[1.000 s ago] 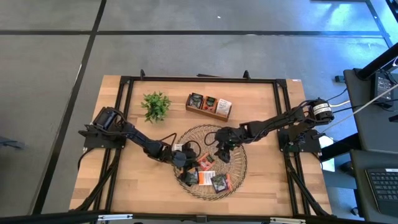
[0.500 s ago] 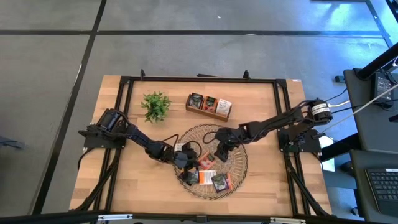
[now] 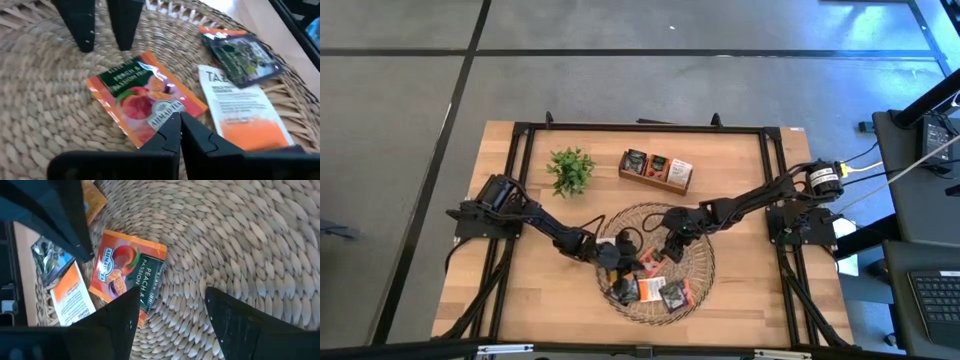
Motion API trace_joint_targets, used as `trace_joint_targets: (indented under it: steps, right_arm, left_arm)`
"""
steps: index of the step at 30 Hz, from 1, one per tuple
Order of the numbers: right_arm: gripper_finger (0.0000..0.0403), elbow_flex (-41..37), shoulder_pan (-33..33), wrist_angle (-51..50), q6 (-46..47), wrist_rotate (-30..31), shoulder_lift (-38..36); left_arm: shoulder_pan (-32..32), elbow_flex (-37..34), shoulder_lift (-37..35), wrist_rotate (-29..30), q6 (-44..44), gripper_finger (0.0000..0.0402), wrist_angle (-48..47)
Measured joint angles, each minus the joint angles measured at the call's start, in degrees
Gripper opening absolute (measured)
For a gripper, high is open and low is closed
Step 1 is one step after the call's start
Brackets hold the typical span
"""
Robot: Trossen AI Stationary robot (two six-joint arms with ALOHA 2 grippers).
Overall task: Pick & Place Tea
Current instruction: Put the orange tea bag into the middle section of the wooden organizer
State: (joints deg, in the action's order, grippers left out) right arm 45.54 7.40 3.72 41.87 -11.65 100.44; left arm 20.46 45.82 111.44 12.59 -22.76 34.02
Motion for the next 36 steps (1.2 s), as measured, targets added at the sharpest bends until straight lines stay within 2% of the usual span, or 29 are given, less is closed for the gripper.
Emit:
trace_joint_targets:
  steps: [14, 23, 30, 36]
  right_arm:
    - [0.0229, -0.09, 0.04, 0.51, -0.63, -0.45, 0.0]
    - [0.0229, -0.13, 0.0, 0.65, 4.41, -3.92, 0.02]
    - [0.0229, 1.6, 0.45, 0.51, 6.98, -9.33, -0.35]
    - [0.0229, 1.6, 1.92, -1.02, 10.68, -7.56, -0.07]
  left_arm:
    - [-0.15, 0.11, 0.09, -0.17, -1.97, 0.0001, -3.34]
    - [-0.26, 0.13, 0.04, 0.29, -2.49, 0.0002, -3.96]
    - [-0.37, 0.13, 0.04, 1.71, -3.06, 0.0002, -4.25]
    - [-0.32, 0.15, 0.04, 2.25, -3.5, 0.0001, -4.65]
